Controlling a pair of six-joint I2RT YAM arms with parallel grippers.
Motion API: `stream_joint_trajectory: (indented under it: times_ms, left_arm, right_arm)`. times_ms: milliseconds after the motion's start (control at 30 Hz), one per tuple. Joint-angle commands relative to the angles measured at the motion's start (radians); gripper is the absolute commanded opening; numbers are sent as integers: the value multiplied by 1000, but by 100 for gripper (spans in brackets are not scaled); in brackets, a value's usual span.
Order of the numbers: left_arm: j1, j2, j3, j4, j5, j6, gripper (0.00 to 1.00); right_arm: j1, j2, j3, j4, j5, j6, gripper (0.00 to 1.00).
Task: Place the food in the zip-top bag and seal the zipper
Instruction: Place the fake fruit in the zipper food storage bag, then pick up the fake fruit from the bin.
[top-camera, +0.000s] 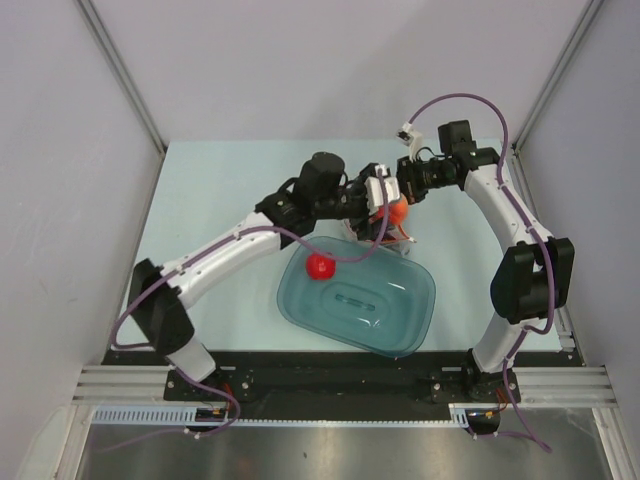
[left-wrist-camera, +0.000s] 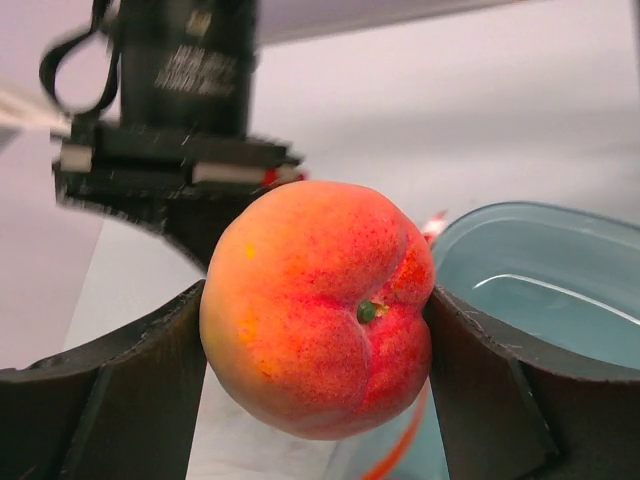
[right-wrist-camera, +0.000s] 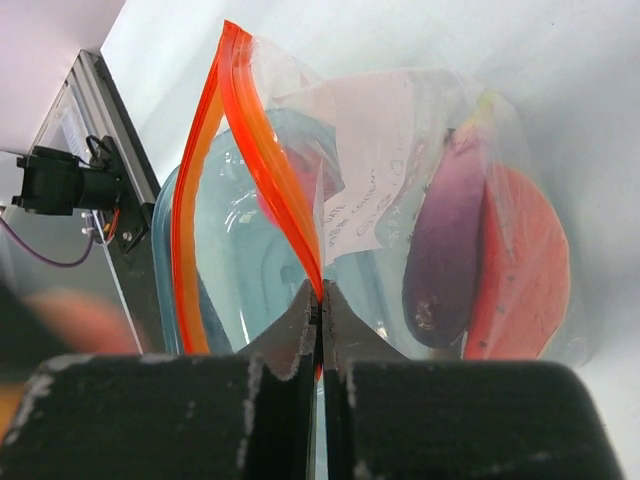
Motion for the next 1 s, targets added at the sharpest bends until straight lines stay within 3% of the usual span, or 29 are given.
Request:
stream_joint_trajectory:
  times_ms: [0, 200, 367, 500, 667, 800, 967]
  left_arm:
    - [50, 120, 95, -51, -112, -44, 59]
    - [90, 141, 91, -54, -123, -31, 66]
    - [112, 106, 63, -49, -149, -64, 100]
    - [159, -21, -32, 4, -60, -127, 100]
    - [213, -251, -283, 87, 67, -152, 100]
    - [222, -320, -447, 21, 120, 55, 99]
    - [221, -230, -483, -109, 123, 284, 99]
  right_arm:
    - [2, -25, 11, 10, -15, 8, 0]
    - [-6, -39, 5, 10, -5, 8, 0]
    - [-8, -41, 8, 10, -5, 2, 0]
    - [-6, -30, 20, 16, -2, 11, 0]
    - [-8, -27, 21, 40, -5, 23, 0]
    - [-8, -16, 40, 37, -9, 17, 0]
    - [-3, -5, 51, 25, -15, 8, 0]
